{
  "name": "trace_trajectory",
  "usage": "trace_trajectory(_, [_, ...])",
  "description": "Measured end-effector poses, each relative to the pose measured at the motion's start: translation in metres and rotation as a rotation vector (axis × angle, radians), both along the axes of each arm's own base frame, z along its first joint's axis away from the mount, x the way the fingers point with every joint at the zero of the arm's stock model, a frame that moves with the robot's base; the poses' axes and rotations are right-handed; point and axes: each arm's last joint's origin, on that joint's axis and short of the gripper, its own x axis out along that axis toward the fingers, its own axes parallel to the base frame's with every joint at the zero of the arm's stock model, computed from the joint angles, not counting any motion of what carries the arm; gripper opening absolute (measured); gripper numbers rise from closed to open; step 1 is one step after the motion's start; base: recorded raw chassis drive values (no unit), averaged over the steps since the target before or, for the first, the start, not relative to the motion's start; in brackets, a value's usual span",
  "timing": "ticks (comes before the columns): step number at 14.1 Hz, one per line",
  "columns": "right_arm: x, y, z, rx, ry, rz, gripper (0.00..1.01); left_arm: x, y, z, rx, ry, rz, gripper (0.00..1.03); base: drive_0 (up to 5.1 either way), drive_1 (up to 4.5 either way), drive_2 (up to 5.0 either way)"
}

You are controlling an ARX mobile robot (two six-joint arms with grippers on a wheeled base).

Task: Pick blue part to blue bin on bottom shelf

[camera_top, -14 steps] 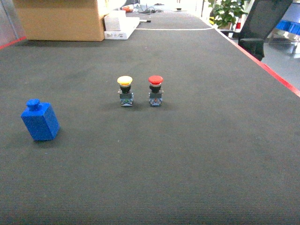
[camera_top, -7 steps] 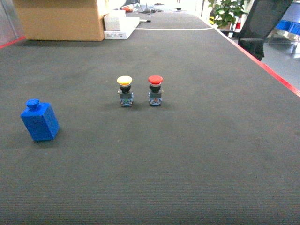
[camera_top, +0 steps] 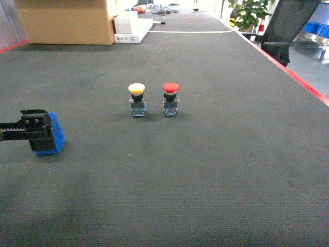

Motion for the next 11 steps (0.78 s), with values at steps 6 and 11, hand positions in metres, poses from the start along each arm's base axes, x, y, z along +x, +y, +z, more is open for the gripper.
trace_trajectory(6, [0.000,0.000,0.000,0.000,0.000,0.000,0.98,0.064,0.007,-0.036,0.002,0.045,0.037,0.98,0.0,0.00,0.0])
trace_trajectory(11, [0.000,0.000,0.000,0.000,0.000,0.000,0.98,0.067,0.005,-0.035,0.012,0.035,0.039,0.47,0.0,0.00,0.0])
